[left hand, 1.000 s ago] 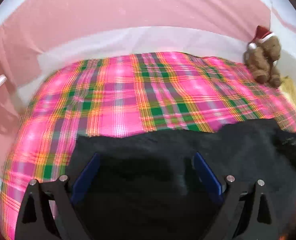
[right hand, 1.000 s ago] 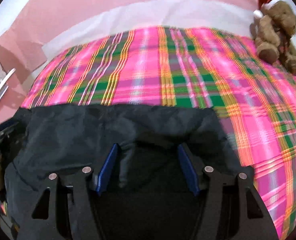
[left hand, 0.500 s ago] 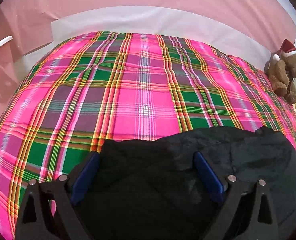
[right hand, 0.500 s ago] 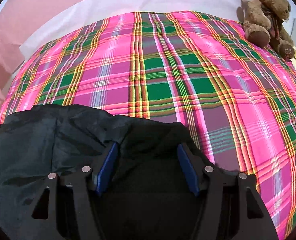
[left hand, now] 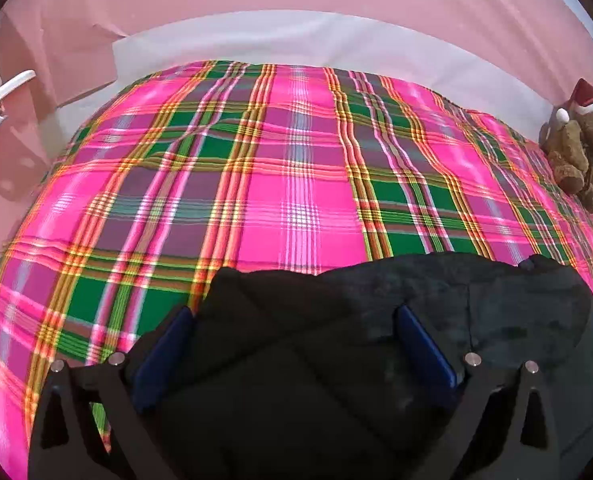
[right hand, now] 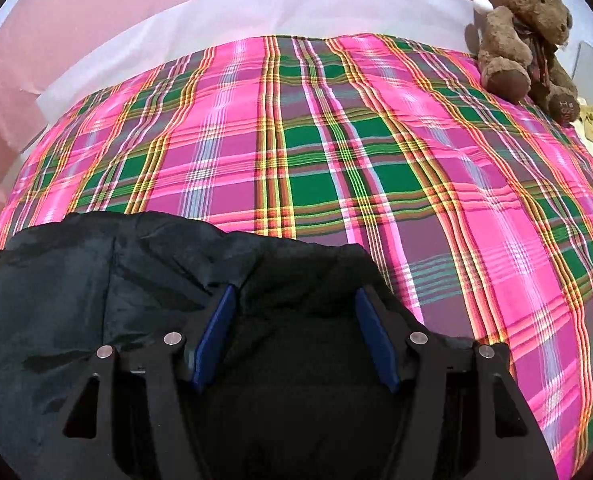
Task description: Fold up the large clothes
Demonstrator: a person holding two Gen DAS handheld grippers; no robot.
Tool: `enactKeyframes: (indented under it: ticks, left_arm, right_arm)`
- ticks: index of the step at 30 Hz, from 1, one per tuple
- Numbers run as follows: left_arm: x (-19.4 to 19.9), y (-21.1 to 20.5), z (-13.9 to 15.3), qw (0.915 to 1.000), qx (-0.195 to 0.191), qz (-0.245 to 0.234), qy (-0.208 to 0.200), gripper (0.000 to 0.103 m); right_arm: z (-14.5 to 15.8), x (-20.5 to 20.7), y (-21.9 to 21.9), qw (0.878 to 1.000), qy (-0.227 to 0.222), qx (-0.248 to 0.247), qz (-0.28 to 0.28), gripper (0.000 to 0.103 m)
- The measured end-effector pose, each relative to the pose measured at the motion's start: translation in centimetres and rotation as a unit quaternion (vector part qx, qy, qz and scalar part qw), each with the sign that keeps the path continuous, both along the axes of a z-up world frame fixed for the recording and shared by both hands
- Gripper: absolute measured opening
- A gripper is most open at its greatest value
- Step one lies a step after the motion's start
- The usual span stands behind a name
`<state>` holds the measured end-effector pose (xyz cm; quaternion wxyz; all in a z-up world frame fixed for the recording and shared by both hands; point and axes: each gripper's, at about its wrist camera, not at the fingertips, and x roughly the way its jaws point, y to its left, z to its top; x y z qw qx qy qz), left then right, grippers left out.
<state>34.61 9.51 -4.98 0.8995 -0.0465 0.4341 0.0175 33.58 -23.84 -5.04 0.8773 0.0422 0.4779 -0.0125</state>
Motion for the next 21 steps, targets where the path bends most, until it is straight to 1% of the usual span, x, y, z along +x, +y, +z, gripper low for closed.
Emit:
enactKeyframes:
  ticks: [3, 6, 8, 9, 10, 11, 13, 14, 16, 17, 19, 20, 21]
  left_arm:
    - [-1.4, -0.5, 2.2, 0.9997, -0.009, -0.008, -0.022, 0.102]
    - [-2.4, -1.8, 4.9, 0.9983, -0.021, -0.018, -0.051, 0.102]
    - [-2.6, -3.3, 6.4, 0.9969, -0.025, -0.034, -0.065, 0.102]
    - [-2.5, -4.0, 6.8, 0.9964, -0.026, -0.044, -0.068, 0.102]
    - [-2.5, -4.7, 7.1, 0.9955, -0.025, -0.054, -0.074, 0.102]
    - [-2.5, -5.3, 7.4, 0.995, -0.015, -0.056, -0.082, 0.102]
    - [-2.4, -6.0, 7.4, 0.9944, 0.012, -0.053, -0.09, 0.102]
    - [-2.2, -6.0, 7.2, 0.9944, 0.026, -0.049, -0.09, 0.102]
    - [-1.8, -4.8, 7.0, 0.9941, 0.054, -0.025, -0.091, 0.1]
    - [-1.6, -3.9, 6.9, 0.9945, 0.055, -0.011, -0.089, 0.1]
    - [-1.1, -1.7, 6.3, 0.996, 0.057, 0.015, -0.067, 0.1]
    - [-0.9, -0.9, 6.0, 0.9962, 0.061, 0.022, -0.058, 0.098]
    - [-1.0, -0.4, 6.0, 0.9966, 0.058, 0.026, -0.052, 0.092]
  right_arm:
    - [1.5, -0.9, -0.2, 1.0, -0.002, 0.007, -0.007, 0.062]
    - [3.7, -2.1, 0.1, 0.999, -0.029, 0.022, -0.006, 0.062]
    - [5.1, -2.7, 1.0, 0.998, -0.048, 0.032, 0.011, 0.062]
    - [5.4, -2.7, 1.6, 0.998, -0.05, 0.034, 0.02, 0.062]
    - [5.5, -2.6, 2.1, 0.998, -0.05, 0.035, 0.026, 0.062]
    - [5.5, -2.5, 2.7, 0.998, -0.049, 0.034, 0.033, 0.062]
    - [5.1, -2.2, 3.4, 0.998, -0.047, 0.026, 0.042, 0.062]
    - [4.4, -1.8, 3.5, 0.998, -0.04, 0.02, 0.044, 0.062]
    - [2.7, -1.0, 3.2, 0.998, -0.02, 0.026, 0.045, 0.062]
    - [2.0, -0.8, 2.9, 0.998, -0.016, 0.033, 0.044, 0.062]
    - [1.6, -0.6, 2.5, 0.998, -0.013, 0.046, 0.039, 0.062]
    - [1.6, -0.4, 2.6, 0.998, -0.013, 0.045, 0.039, 0.062]
    - [1.7, -0.5, 2.6, 0.998, -0.013, 0.042, 0.039, 0.062]
